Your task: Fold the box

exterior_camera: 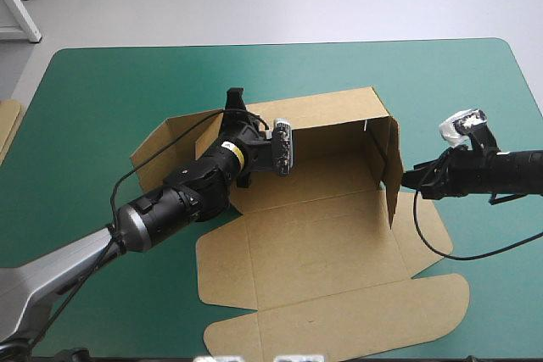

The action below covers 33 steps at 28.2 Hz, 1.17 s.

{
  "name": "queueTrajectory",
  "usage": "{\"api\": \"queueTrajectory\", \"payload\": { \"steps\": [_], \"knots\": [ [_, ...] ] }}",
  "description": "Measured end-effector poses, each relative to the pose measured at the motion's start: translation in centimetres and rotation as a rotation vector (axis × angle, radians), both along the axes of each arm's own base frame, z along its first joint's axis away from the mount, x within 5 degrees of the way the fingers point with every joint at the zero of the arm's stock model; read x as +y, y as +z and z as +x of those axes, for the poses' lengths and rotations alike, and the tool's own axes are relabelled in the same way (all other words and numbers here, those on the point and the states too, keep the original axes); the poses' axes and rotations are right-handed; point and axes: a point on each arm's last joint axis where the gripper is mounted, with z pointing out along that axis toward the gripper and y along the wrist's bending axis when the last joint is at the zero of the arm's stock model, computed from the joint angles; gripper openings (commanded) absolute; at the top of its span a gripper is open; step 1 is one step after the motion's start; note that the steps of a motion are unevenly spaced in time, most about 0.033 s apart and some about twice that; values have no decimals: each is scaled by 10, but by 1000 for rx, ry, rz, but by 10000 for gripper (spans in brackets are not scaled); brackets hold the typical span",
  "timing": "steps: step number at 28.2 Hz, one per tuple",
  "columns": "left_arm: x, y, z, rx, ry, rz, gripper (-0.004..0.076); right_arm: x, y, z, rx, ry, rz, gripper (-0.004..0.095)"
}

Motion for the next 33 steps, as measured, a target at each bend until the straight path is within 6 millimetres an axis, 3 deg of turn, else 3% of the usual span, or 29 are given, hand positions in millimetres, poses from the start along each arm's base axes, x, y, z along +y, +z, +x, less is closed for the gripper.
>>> {"api": "queueTrajectory", "payload": {
  "steps": [4, 7, 16, 25, 33],
  "knots": [
    [0, 0, 0, 1, 2, -5, -10, 4, -6, -2, 14, 13, -5, 625],
    [0, 0, 0, 1, 2, -6, -10, 6, -7, 0, -15, 20, -27, 660],
    [0, 0, 0, 3, 2, -11, -10, 18, -2, 16, -249, 41, -123, 665],
    [0, 0, 0, 4, 3, -14, -10, 17, -16, 35, -264, 4, -98, 666],
    [0, 0, 0, 4, 3, -14, -10, 41, -16, 37, -322, 105, -119, 666]
  ]
}}
